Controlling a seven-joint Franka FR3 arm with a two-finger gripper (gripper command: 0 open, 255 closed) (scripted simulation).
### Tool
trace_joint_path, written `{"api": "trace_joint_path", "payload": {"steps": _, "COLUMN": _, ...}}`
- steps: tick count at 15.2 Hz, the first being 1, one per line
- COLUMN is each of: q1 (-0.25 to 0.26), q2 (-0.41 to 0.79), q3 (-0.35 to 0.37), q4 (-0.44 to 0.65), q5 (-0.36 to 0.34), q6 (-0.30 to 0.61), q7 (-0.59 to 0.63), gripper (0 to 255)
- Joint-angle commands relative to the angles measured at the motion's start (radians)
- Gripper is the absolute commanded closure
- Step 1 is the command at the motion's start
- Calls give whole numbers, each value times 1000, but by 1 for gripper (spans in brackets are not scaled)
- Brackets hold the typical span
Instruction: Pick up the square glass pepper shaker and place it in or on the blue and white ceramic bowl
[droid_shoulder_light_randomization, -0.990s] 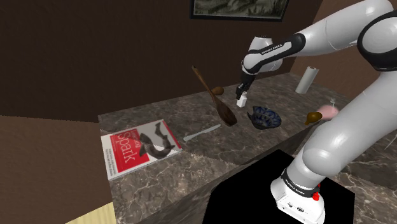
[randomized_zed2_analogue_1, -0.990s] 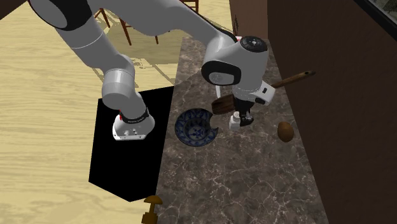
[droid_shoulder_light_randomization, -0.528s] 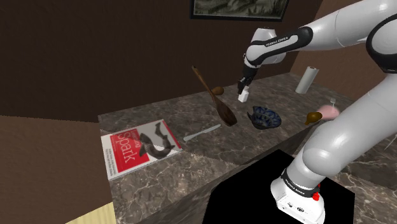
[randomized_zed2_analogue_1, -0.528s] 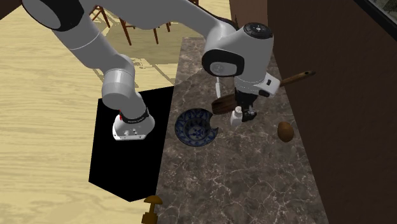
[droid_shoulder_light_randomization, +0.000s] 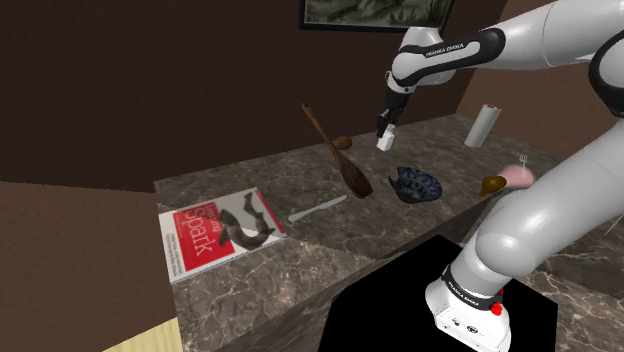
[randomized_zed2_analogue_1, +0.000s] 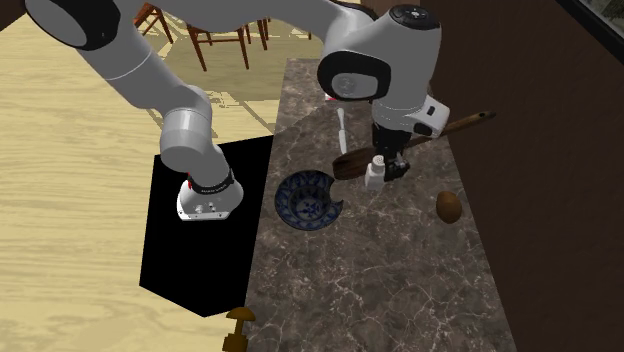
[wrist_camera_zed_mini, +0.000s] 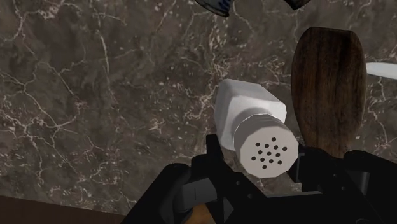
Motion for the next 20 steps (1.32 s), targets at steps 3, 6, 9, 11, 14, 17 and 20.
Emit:
{"api": "trace_joint_path", "payload": {"steps": 3, "q1": 0, "q2": -15, "q3": 6, "q4": 38, "q5": -2, "q6": -53, "q7": 3, "gripper": 255}}
{"api": "trace_joint_path", "payload": {"steps": 6, "q1": -15, "q2": -101, "q3": 13, "q4": -23, "q5": -31, "q6": -76, "q7": 12, "gripper": 255}}
{"api": "trace_joint_path", "payload": {"steps": 9, "q1": -42, "q2": -228, "q3": 23, "q4": -116, "q5": -68, "q6": -107, "q7": 20, "gripper": 255}}
{"api": "trace_joint_path", "payload": {"steps": 11, "q1": -63, "q2": -314, "q3": 30, "q4": -173, "q5": -89, "q6": -135, "q7": 21, "gripper": 255}}
{"api": "trace_joint_path", "payload": {"steps": 14, "q1": -98, "q2": -445, "q3": 39, "q4": -250, "q5": -116, "q6": -189, "q7": 17, "gripper": 255}}
{"api": "trace_joint_path", "payload": {"steps": 17, "q1": -129, "q2": -551, "q3": 46, "q4": -305, "q5": -133, "q6": -242, "q7": 7, "gripper": 255}}
{"api": "trace_joint_path", "payload": {"steps": 20, "q1": -133, "q2": -549, "q3": 38, "q4": -343, "q5": -141, "q6": -201, "q7": 8, "gripper": 255}}
